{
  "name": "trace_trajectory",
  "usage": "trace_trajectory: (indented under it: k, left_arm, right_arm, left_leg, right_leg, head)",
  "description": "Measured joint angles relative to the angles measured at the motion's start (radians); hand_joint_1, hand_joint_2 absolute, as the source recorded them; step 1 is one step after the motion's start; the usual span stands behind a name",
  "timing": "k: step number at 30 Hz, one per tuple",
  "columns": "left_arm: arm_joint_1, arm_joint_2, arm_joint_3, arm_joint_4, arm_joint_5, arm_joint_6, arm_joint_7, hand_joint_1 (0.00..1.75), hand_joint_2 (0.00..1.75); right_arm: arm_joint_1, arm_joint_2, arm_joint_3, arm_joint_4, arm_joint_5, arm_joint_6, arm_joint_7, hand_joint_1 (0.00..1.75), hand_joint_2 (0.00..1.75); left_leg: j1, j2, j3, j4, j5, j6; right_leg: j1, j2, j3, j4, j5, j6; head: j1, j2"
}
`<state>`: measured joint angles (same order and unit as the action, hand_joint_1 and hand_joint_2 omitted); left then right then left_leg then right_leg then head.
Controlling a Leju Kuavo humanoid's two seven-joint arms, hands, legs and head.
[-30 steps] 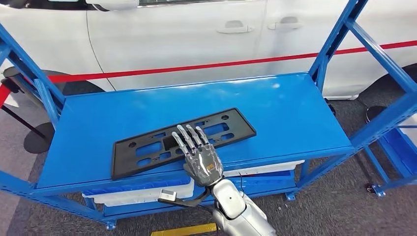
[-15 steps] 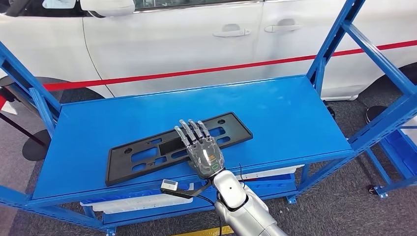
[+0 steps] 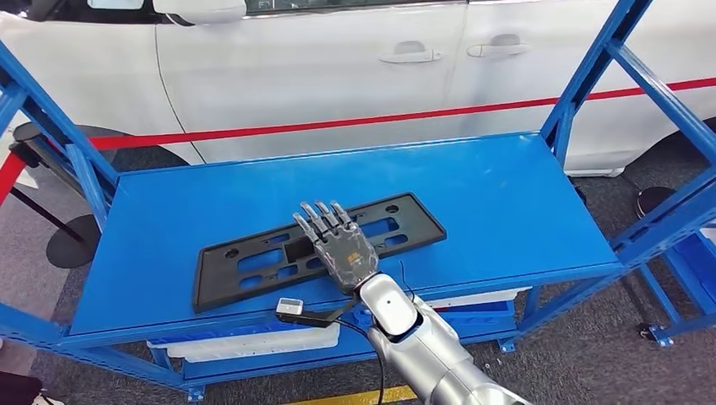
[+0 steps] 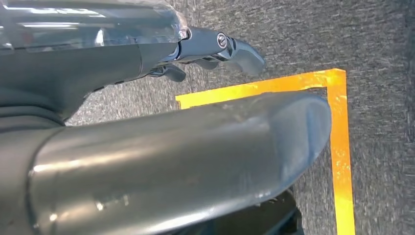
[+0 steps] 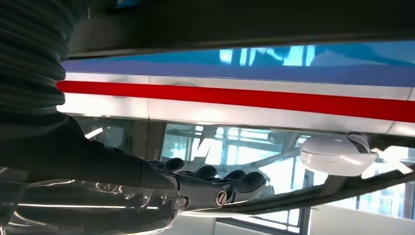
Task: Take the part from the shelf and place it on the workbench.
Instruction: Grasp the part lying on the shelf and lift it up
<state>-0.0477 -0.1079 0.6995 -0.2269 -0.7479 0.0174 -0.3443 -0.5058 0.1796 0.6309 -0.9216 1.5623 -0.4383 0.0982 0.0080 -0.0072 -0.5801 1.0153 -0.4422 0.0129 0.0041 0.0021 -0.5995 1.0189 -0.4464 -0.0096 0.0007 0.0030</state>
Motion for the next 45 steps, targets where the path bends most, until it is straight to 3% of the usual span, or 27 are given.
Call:
trace_trajectory:
  k: [1, 4, 7, 8, 9, 10, 12, 14, 17, 19, 21, 23, 25, 26, 28, 30, 33, 35, 38, 39, 40, 41, 43, 45]
  left_arm:
    - [-0.001, 0.000, 0.001, 0.000, -0.002, -0.001, 0.000, 0.00, 0.00]
    - [-0.003, 0.000, 0.003, 0.000, -0.009, -0.005, 0.001, 0.00, 0.00]
    - [-0.004, 0.000, 0.008, 0.000, -0.012, -0.006, 0.002, 0.00, 0.00]
    - [-0.003, 0.000, 0.009, 0.000, -0.013, -0.007, 0.002, 0.00, 0.00]
    - [-0.002, 0.000, 0.010, 0.000, -0.014, -0.007, 0.002, 0.00, 0.00]
    - [-0.001, 0.000, 0.011, 0.000, -0.015, -0.007, 0.003, 0.00, 0.00]
    - [-0.002, 0.002, 0.016, 0.000, -0.015, -0.007, 0.003, 0.00, 0.00]
    - [-0.003, 0.002, 0.021, 0.000, -0.015, -0.007, 0.003, 0.00, 0.00]
    - [-0.002, 0.002, 0.027, 0.000, -0.014, -0.008, 0.002, 0.00, 0.00]
    - [-0.001, 0.002, 0.029, 0.000, -0.013, -0.008, 0.002, 0.00, 0.00]
    - [-0.001, 0.002, 0.031, 0.000, -0.013, -0.008, 0.001, 0.00, 0.00]
    - [0.000, 0.002, 0.034, 0.000, -0.012, -0.008, 0.001, 0.00, 0.00]
    - [0.001, 0.002, 0.036, 0.000, -0.012, -0.008, 0.002, 0.00, 0.00]
    - [0.002, 0.001, 0.037, 0.000, -0.011, -0.008, 0.002, 0.00, 0.00]
    - [0.002, -0.001, 0.041, 0.000, -0.011, -0.009, 0.003, 0.00, 0.00]
    - [0.002, -0.003, 0.047, 0.000, -0.011, -0.008, 0.003, 0.00, 0.00]
    - [0.003, -0.005, 0.059, 0.000, -0.011, -0.005, 0.001, 0.00, 0.00]
    - [0.005, -0.006, 0.071, 0.000, -0.010, 0.000, -0.001, 0.00, 0.00]
    - [0.007, -0.010, 0.092, 0.000, -0.007, 0.007, -0.003, 0.00, 0.00]
    - [0.009, -0.012, 0.099, 0.000, -0.007, 0.009, -0.004, 0.00, 0.00]
    - [0.011, -0.014, 0.107, 0.000, -0.007, 0.010, -0.004, 0.00, 0.00]
    - [0.013, -0.015, 0.115, 0.000, -0.007, 0.012, -0.005, 0.00, 0.00]
    - [0.015, -0.016, 0.129, 0.000, -0.009, 0.014, -0.006, 0.00, 0.00]
    - [0.015, -0.019, 0.140, 0.000, -0.013, 0.015, -0.008, 0.00, 0.00]
  right_arm:
    - [-0.008, 0.002, 0.000, 0.010, -0.007, 0.011, 0.001, 1.74, 1.75]
    - [-0.033, 0.009, 0.000, 0.043, -0.035, 0.041, 0.002, 1.75, 1.75]
    - [-0.051, 0.015, 0.000, 0.074, -0.060, 0.053, -0.001, 1.75, 1.75]
    - [-0.053, 0.015, 0.000, 0.085, -0.065, 0.055, -0.002, 1.75, 1.75]
    - [-0.054, 0.015, 0.000, 0.093, -0.068, 0.056, -0.003, 1.75, 1.75]
    - [-0.055, 0.016, 0.000, 0.099, -0.071, 0.057, -0.004, 1.75, 1.75]
    - [-0.057, 0.016, 0.000, 0.108, -0.075, 0.059, -0.004, 1.75, 1.75]
    - [-0.063, 0.017, 0.000, 0.115, -0.076, 0.060, -0.004, 1.75, 1.75]
    - [-0.070, 0.018, 0.000, 0.122, -0.083, 0.060, -0.004, 1.75, 1.75]
    - [-0.072, 0.018, 0.000, 0.124, -0.089, 0.060, -0.004, 1.75, 1.75]
    - [-0.073, 0.018, 0.000, 0.127, -0.094, 0.060, -0.004, 1.75, 1.75]
    - [-0.071, 0.017, 0.000, 0.131, -0.098, 0.061, -0.004, 1.75, 1.75]
    - [-0.070, 0.017, 0.000, 0.134, -0.101, 0.062, -0.004, 1.75, 1.75]
    - [-0.070, 0.017, 0.000, 0.135, -0.103, 0.061, -0.004, 1.75, 1.75]
    - [-0.070, 0.017, 0.000, 0.135, -0.113, 0.055, -0.005, 1.75, 1.75]
    - [-0.067, 0.016, -0.001, 0.128, -0.141, 0.040, -0.018, 1.75, 1.75]
    - [-0.042, 0.014, -0.009, 0.074, -0.223, 0.008, -0.063, 1.75, 1.75]
    - [-0.019, 0.013, -0.019, 0.002, -0.304, -0.017, -0.098, 1.75, 1.75]
    - [0.033, 0.008, -0.038, -0.144, -0.465, -0.055, -0.154, 1.75, 1.75]
    - [0.055, 0.004, -0.045, -0.202, -0.517, -0.062, -0.170, 1.75, 1.75]
    - [0.077, -0.001, -0.053, -0.267, -0.568, -0.070, -0.186, 1.75, 1.75]
    - [0.095, -0.008, -0.062, -0.332, -0.617, -0.076, -0.202, 1.75, 1.75]
    - [0.122, -0.022, -0.083, -0.463, -0.712, -0.095, -0.236, 1.75, 1.75]
    - [0.135, -0.035, -0.104, -0.567, -0.782, -0.111, -0.267, 1.75, 1.75]
  left_leg:
    - [-0.001, 0.000, 0.000, -0.001, 0.000, -0.006]
    - [0.002, 0.001, -0.009, 0.025, -0.023, -0.023]
    - [0.005, 0.002, -0.089, 0.203, -0.116, -0.036]
    - [0.006, 0.002, -0.117, 0.263, -0.137, -0.040]
    - [0.007, 0.002, -0.129, 0.286, -0.136, -0.042]
    - [0.008, 0.002, -0.119, 0.267, -0.114, -0.043]
    - [0.010, 0.003, -0.054, 0.131, -0.044, -0.040]
    - [0.007, 0.002, -0.003, 0.024, -0.008, -0.031]
    - [0.004, 0.001, 0.005, 0.005, -0.007, -0.012]
    - [0.008, 0.001, 0.008, -0.003, -0.002, 0.001]
    - [0.010, 0.002, 0.008, -0.008, 0.002, 0.011]
    - [0.010, 0.002, 0.007, -0.008, 0.002, 0.014]
    - [0.010, 0.001, 0.008, -0.007, 0.002, 0.013]
    - [0.010, 0.001, 0.009, -0.007, 0.001, 0.013]
    - [0.008, -0.001, 0.013, -0.005, -0.002, 0.008]
    - [0.005, -0.003, 0.013, -0.002, -0.005, -0.001]
    - [0.006, -0.002, 0.013, -0.003, -0.009, -0.019]
    - [0.009, 0.000, 0.001, 0.031, -0.037, -0.030]
    - [0.012, 0.001, -0.079, 0.213, -0.133, -0.040]
    - [0.012, 0.001, -0.104, 0.266, -0.149, -0.042]
    - [0.012, 0.001, -0.114, 0.284, -0.146, -0.043]
    - [0.012, 0.001, -0.104, 0.262, -0.122, -0.042]
    - [0.012, 0.001, -0.045, 0.134, -0.051, -0.034]
    - [0.008, 0.001, 0.003, 0.028, -0.017, -0.024]
  right_leg:
    - [0.000, 0.000, 0.001, -0.004, 0.000, -0.002]
    - [-0.008, -0.001, 0.006, -0.015, 0.006, -0.017]
    - [-0.009, -0.004, 0.008, -0.018, 0.006, -0.025]
    - [-0.009, -0.004, 0.008, -0.017, 0.005, -0.026]
    - [-0.008, -0.004, 0.008, -0.016, 0.004, -0.026]
    - [-0.008, -0.004, 0.009, -0.015, 0.003, -0.025]
    - [-0.009, -0.002, 0.012, -0.010, -0.002, -0.019]
    - [-0.006, 0.000, 0.011, -0.002, -0.007, -0.011]
    - [-0.003, 0.000, 0.009, -0.002, -0.006, 0.002]
    - [-0.004, 0.000, 0.002, 0.018, -0.023, 0.012]
    - [-0.007, 0.000, -0.043, 0.114, -0.078, 0.021]
    - [-0.010, 0.000, -0.111, 0.249, -0.134, 0.027]
    - [-0.011, -0.001, -0.133, 0.286, -0.127, 0.027]
    - [-0.011, -0.001, -0.113, 0.244, -0.096, 0.025]
    - [-0.009, -0.001, -0.042, 0.101, -0.029, 0.017]
    - [-0.005, 0.000, 0.002, 0.009, -0.002, 0.008]
    - [-0.003, 0.003, 0.006, -0.006, 0.000, -0.005]
    - [-0.007, 0.003, 0.010, -0.013, 0.003, -0.017]
    - [-0.007, 0.001, 0.011, -0.015, 0.002, -0.026]
    - [-0.006, 0.001, 0.011, -0.014, 0.001, -0.027]
    - [-0.005, 0.001, 0.011, -0.013, 0.000, -0.027]
    - [-0.005, 0.001, 0.011, -0.011, -0.002, -0.026]
    - [-0.005, 0.001, 0.012, -0.006, -0.006, -0.022]
    - [-0.002, 0.002, 0.009, 0.000, -0.010, -0.014]
  head:
    - [0.000, 0.000]
    - [-0.001, 0.000]
    - [-0.003, 0.000]
    - [-0.002, 0.000]
    - [-0.002, 0.000]
    - [-0.002, 0.000]
    - [-0.003, 0.000]
    - [-0.002, 0.000]
    - [-0.001, 0.000]
    - [0.000, 0.000]
    - [0.003, 0.000]
    - [0.004, 0.000]
    - [0.004, 0.000]
    - [0.004, 0.000]
    - [0.004, 0.000]
    - [0.003, 0.000]
    - [0.003, 0.000]
    - [0.001, 0.000]
    - [-0.004, 0.000]
    - [-0.004, 0.000]
    - [-0.004, 0.000]
    - [-0.004, 0.000]
    - [-0.004, 0.000]
    - [-0.003, 0.000]
